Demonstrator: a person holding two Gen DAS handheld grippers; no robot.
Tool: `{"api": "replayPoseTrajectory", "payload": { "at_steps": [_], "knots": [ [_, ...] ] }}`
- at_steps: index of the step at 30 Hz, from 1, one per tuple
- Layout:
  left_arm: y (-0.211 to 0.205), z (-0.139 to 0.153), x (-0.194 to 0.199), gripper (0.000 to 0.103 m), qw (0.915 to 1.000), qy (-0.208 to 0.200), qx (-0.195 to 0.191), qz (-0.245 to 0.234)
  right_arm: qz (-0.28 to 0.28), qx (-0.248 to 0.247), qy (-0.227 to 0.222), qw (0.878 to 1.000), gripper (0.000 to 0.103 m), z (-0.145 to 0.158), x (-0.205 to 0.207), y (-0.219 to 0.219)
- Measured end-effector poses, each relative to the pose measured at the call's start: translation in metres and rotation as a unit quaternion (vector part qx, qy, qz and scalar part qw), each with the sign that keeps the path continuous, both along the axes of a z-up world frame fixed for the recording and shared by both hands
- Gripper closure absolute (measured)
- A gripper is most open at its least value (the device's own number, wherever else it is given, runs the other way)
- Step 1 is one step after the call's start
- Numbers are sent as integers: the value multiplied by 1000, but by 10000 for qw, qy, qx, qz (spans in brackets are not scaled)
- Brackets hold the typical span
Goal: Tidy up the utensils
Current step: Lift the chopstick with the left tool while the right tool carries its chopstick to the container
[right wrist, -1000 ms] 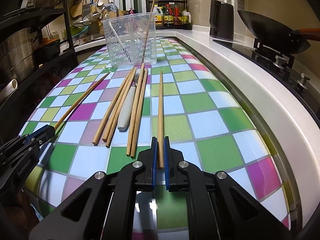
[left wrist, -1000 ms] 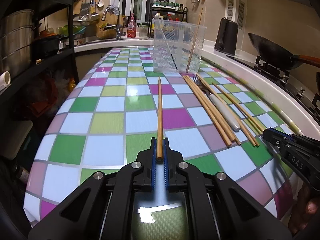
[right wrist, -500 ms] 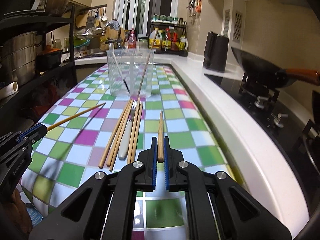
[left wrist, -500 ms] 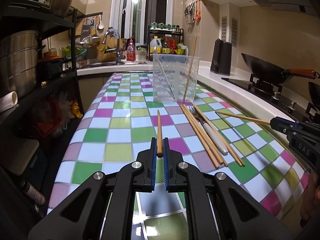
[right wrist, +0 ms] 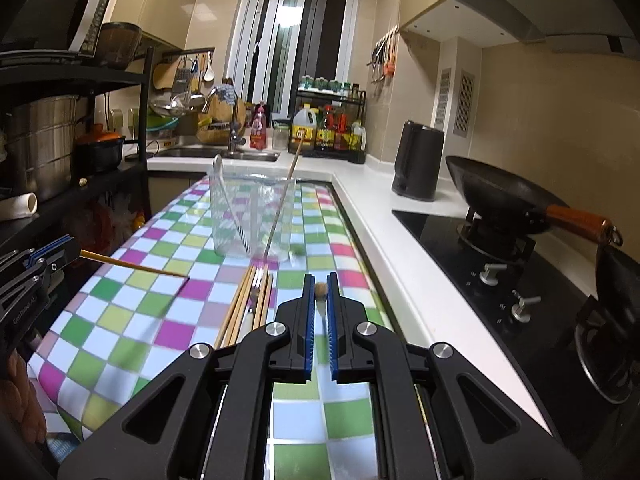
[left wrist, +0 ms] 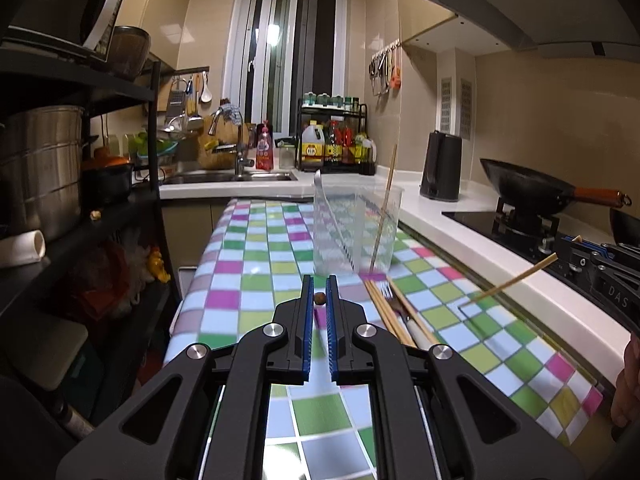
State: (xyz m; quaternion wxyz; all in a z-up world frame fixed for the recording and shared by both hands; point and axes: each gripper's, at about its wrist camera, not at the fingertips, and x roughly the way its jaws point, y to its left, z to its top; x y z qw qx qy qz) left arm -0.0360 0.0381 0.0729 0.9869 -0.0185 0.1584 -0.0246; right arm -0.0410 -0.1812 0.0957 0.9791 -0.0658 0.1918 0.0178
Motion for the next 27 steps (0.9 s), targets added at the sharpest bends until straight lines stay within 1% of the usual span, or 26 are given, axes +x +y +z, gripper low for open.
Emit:
{"api": "replayPoseTrajectory", "payload": {
  "at_steps": [4,8,11,14,18,20,24,27],
  "knots": [
    [4,19,10,97,9999,-90,-51,-28,42,26,-123,9999,97,21,5,-2],
    [9,42,19,97,9997,-184,-93,-116,139,140,-80,9998,97,41,16,-5],
    [13,58,33,97,9996,-86,-212,-176,230,193,-38,9995,97,55,24,-5],
    [18,70,45,97,9991,60,-346,-228,355,356,69,9987,97,66,33,-5],
    [25,81,67,97,9960,509,-610,-403,474,429,438,9970,97,76,49,-2],
    [29,87,76,97,9947,674,-647,-426,565,468,657,9951,97,83,58,0],
    [33,100,91,97,9924,838,-727,-531,675,521,780,9933,97,97,70,3],
    [34,107,103,97,9897,1002,-804,-633,680,524,765,9934,97,107,79,6]
  ]
}}
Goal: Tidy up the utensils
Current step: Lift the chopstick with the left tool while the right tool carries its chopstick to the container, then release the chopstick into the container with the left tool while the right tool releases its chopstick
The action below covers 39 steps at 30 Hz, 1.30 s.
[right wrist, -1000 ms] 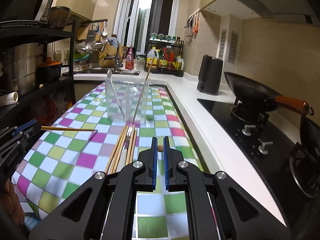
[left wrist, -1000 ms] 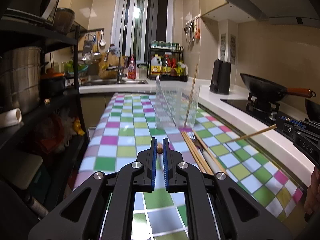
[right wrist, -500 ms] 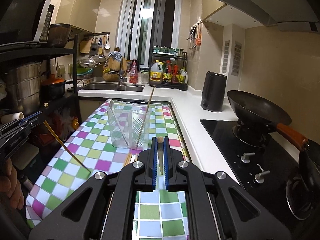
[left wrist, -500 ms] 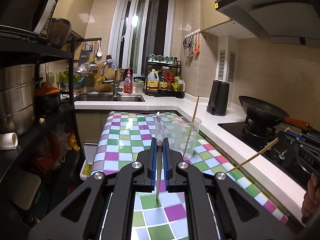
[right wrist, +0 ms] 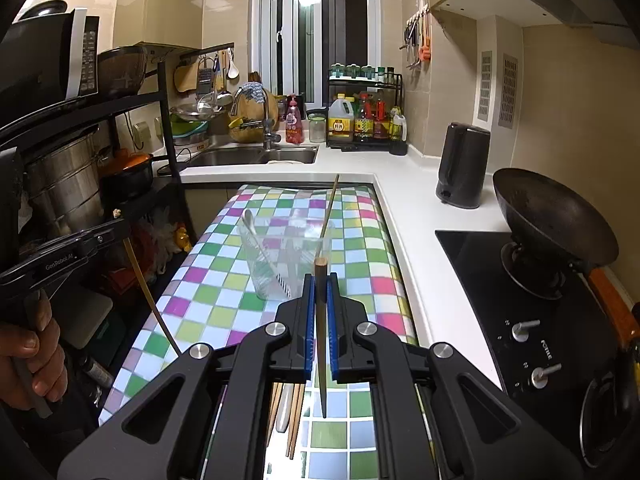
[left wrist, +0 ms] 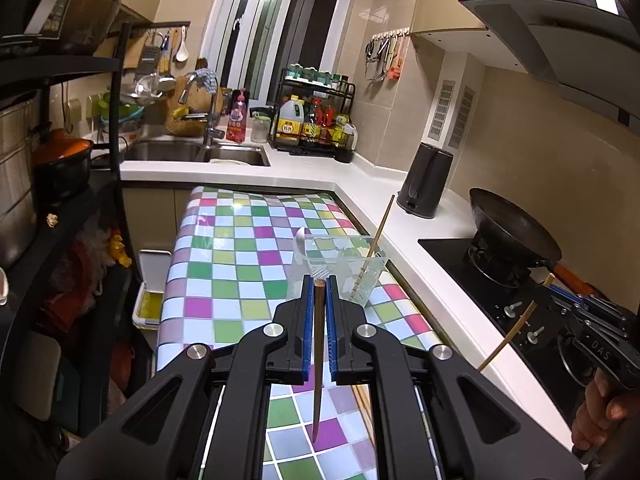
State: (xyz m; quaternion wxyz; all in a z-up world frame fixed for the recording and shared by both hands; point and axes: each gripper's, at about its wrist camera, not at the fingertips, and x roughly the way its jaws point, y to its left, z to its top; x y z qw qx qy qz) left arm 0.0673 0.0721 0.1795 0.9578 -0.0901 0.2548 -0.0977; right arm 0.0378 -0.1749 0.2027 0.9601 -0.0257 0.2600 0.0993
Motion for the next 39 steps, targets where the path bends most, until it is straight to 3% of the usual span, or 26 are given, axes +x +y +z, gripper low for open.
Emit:
{"api": "replayPoseTrajectory", "payload": {
  "at_steps": [5,12,18,23,29,39],
  "knots": [
    [-3,13,18,97,9999,35,77,-107,159,-32,-159,9997,97,18,17,13],
    [4,49,56,97,9998,-113,-9,-186,256,288,-424,9984,97,52,54,18],
    [2,88,92,97,9975,-635,15,-313,251,643,-891,9936,97,83,92,22],
    [-6,106,122,97,9939,-1061,59,-295,127,699,-1184,9904,97,85,120,27],
    [-11,89,159,97,9949,-968,-5,-270,144,612,-1234,9904,97,64,153,35],
    [-34,40,188,97,9969,-307,586,-422,195,671,-645,9955,97,12,195,33]
  ]
}}
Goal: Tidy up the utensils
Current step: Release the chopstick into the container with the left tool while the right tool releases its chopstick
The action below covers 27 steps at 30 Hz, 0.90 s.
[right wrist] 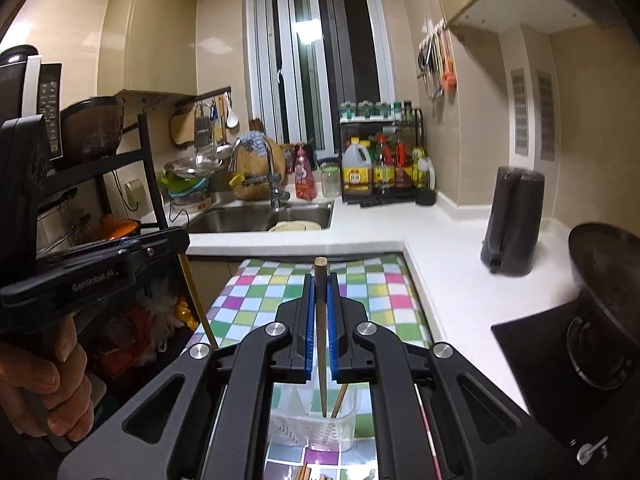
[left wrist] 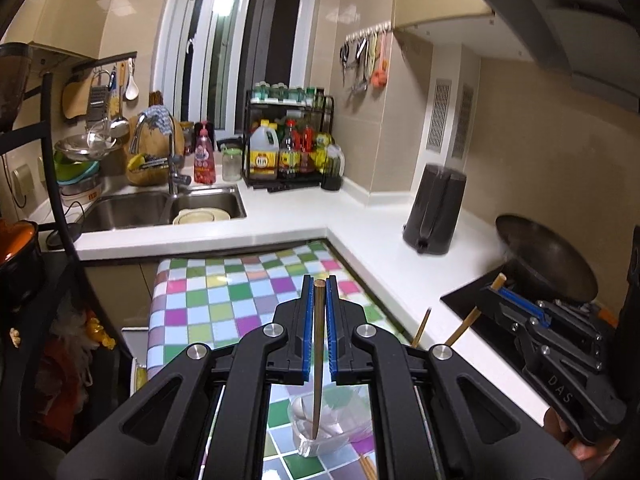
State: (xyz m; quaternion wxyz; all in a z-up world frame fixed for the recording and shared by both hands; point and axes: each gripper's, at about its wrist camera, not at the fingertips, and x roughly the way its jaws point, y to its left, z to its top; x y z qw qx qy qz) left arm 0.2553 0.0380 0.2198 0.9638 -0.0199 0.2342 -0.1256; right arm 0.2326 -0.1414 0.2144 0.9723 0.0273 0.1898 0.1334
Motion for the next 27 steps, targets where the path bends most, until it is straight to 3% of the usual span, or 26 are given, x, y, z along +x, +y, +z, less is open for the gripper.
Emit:
{"api": "replayPoseTrajectory", "payload": {
  "at_steps": [9,11,13,16,21,27],
  "knots": [
    [-6,-44,23,96,9974,678,221,-47,80,-3,711,9974,97,-40,19,1],
    [-6,-47,26,88,9969,763,164,-15,28,0,844,9964,95,-45,20,-1],
    [-4,-46,25,74,9971,751,102,-20,-74,-3,949,9955,88,-47,18,-6],
    [2,-38,16,73,9979,652,12,-40,-124,-52,1062,9943,72,-49,13,-12],
    [17,-27,-6,73,9984,482,-281,-8,-174,-61,1140,9933,72,-47,-7,-20],
    [30,-29,-64,73,9982,255,-541,-5,-168,-77,964,9952,72,-44,-55,-30]
  ]
}}
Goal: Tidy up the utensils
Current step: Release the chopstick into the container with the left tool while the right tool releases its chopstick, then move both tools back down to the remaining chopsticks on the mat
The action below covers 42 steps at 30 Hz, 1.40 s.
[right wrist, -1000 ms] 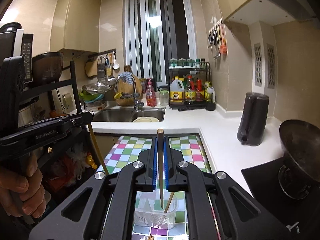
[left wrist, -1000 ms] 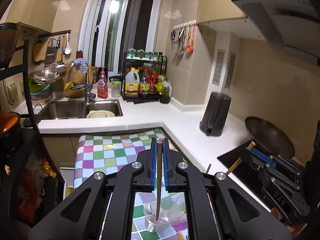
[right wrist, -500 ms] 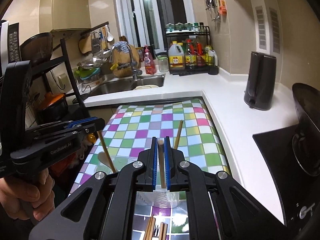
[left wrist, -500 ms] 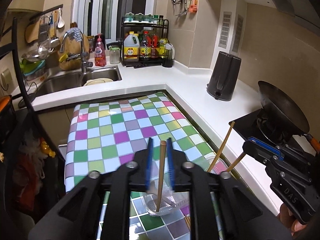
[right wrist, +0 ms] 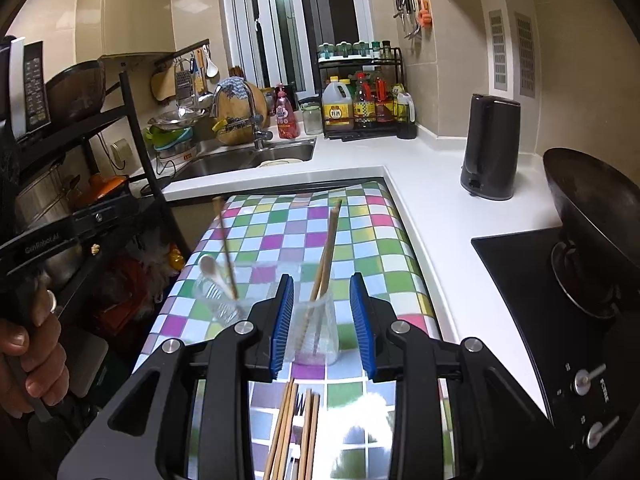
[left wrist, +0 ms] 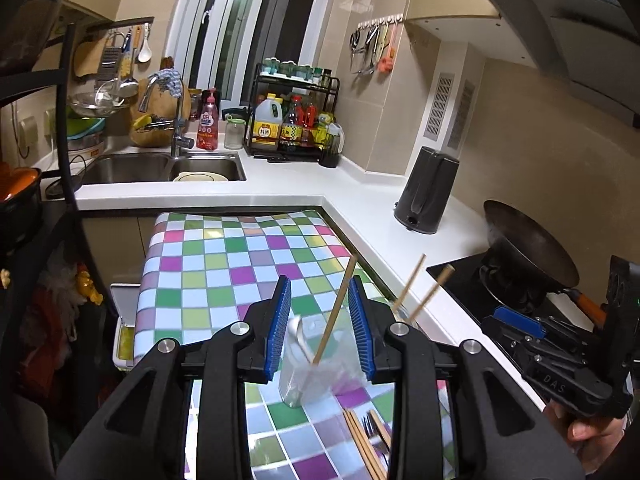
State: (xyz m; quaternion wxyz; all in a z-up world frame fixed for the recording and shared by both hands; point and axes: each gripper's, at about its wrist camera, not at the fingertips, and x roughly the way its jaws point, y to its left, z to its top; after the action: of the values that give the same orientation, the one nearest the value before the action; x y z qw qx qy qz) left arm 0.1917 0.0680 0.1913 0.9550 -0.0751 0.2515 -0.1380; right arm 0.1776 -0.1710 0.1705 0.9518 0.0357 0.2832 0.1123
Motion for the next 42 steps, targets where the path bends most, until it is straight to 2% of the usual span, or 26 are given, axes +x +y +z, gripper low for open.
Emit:
{"api": "replayPoseTrajectory", "payload": {
  "at_steps": [4,6,7,8,10,14,18,22,24,32,42],
  "knots": [
    [0,-22,-43,74,10000,-25,-7,-2,8,67,-129,9999,72,-13,-47,-7],
    [-2,-40,-65,81,10000,4,35,-7,7,134,-170,9998,76,-24,-71,-11],
    [-5,-51,-77,83,10000,23,64,29,7,171,-186,9997,80,-31,-81,-13],
    [-5,-60,-86,84,10000,55,67,36,6,228,-203,9995,92,-39,-93,-15],
    [-10,-81,-106,89,9998,88,145,91,-58,390,-136,9991,97,-56,-111,-22],
    [-22,-121,-140,93,9996,276,76,75,-259,723,252,9967,97,-105,-140,-35],
    [-40,-162,-174,94,9988,467,146,-6,-261,754,709,9943,97,-157,-158,-33],
    [-50,-196,-190,94,9962,855,77,-128,-194,741,1008,9920,95,-184,-161,-23],
    [-54,-204,-191,94,9949,989,78,-173,-93,713,1096,9914,94,-190,-160,-15],
    [-62,-206,-192,94,9950,956,132,-245,-8,487,1322,9900,94,-207,-158,-3],
    [-83,-216,-180,94,9897,1368,-82,-403,96,227,1369,9903,93,-209,-160,0]
  ]
}}
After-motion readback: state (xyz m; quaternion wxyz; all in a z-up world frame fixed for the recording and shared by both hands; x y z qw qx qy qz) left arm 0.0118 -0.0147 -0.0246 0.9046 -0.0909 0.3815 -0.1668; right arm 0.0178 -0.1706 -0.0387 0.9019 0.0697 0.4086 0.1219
